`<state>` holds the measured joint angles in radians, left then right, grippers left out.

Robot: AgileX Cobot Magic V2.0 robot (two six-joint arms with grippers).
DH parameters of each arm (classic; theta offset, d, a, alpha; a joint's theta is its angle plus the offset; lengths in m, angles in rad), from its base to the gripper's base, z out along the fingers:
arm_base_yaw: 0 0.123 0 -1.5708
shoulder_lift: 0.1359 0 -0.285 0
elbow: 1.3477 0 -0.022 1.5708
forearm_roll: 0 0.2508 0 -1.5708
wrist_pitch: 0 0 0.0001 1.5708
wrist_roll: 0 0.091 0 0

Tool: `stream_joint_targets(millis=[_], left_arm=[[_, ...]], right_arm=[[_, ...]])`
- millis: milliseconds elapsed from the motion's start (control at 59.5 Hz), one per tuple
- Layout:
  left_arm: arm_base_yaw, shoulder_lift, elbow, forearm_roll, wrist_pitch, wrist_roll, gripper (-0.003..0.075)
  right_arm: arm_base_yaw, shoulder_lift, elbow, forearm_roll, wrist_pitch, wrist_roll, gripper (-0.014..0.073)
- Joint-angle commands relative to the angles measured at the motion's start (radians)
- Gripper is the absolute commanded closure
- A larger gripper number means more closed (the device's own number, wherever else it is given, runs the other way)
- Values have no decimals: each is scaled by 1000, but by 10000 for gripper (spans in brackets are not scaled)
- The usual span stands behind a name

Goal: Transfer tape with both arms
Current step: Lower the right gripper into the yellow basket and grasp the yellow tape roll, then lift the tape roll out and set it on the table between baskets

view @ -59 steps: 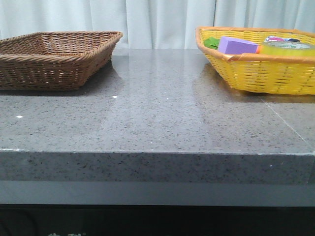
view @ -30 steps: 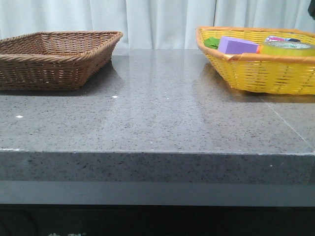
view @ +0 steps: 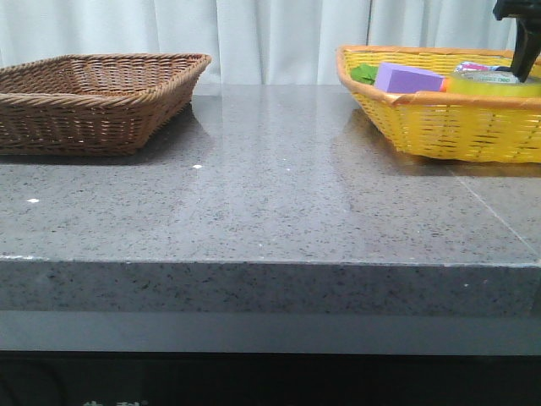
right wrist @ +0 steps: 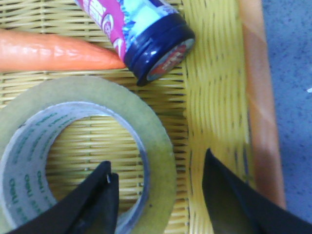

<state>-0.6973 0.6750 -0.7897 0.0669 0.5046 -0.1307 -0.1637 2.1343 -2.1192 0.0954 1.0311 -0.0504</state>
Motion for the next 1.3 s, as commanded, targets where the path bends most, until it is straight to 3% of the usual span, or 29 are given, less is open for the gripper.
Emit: stream_joint_targets(millis=[0,135,370,505,925,1278], left_arm=[[-7,3,-31,-7,-81,-1,208],[-7,3,-31,-7,-81,-1,208],[-7,3,-31,-7,-81,-1,208],[-7,3,-31,-7,-81,-1,208],[-7,3,-31,-7,-81,-1,208],[-7,3,-31,-7,-81,-1,208]], right_arm=[[-8,-45,-32,15,-63,-12,183],[-8,-19,-32,29,-81,-12,197],[-8,7,-32,58,-66,-12,428],[-8,-3,-52,58,-32,-12,501],[29,-180,-93,112,106,-74,505],[302,-289,-92,152,133,-173,505]])
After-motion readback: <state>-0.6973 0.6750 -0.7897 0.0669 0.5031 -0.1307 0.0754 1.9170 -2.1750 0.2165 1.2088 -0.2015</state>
